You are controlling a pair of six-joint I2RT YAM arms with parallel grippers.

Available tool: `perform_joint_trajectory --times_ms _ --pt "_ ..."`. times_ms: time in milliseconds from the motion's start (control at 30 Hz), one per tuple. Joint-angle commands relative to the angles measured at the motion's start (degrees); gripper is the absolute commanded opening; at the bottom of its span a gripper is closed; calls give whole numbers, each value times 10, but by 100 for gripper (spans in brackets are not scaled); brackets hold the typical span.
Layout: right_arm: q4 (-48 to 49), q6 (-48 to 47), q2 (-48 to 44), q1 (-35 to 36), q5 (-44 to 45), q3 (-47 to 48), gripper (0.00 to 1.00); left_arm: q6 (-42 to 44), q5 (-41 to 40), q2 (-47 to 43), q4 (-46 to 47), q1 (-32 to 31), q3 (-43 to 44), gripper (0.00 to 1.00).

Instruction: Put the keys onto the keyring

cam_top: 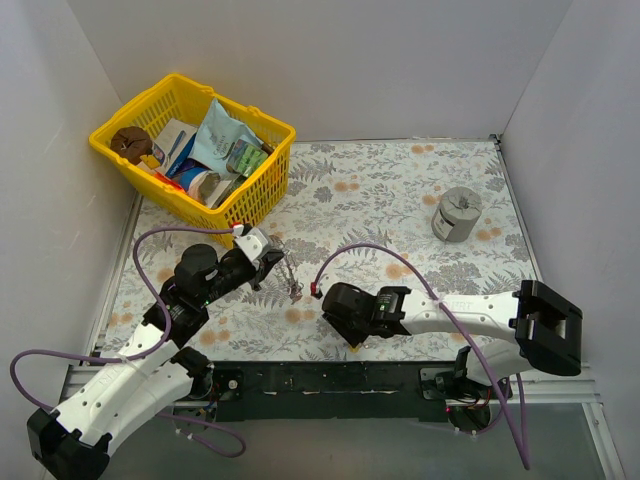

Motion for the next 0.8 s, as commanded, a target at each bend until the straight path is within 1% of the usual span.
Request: perform_joint_trajectory --times_ms 0,333,467,600,633,700,733,767 --pt "34 6 5 3 15 -8 44 -1 -9 -10 29 1 3 0" --pt "55 -4 30 3 7 -16 43 0 -14 -10 32 2 4 0" --pt "56 -3 40 3 9 -24 39 0 -15 -10 30 1 6 0" --pt "38 10 52 -1 25 -26 35 1 -17 -14 28 2 7 0" --pt "34 13 55 -2 28 -26 31 1 -17 -13 27 2 7 0" --pt "34 15 53 -7 27 -27 27 2 -16 -13 25 1 9 0" --pt "39 13 48 -9 24 -28 21 1 -16 -12 24 1 9 0" --pt "40 13 45 -10 25 -29 18 2 -17 -12 23 2 10 0"
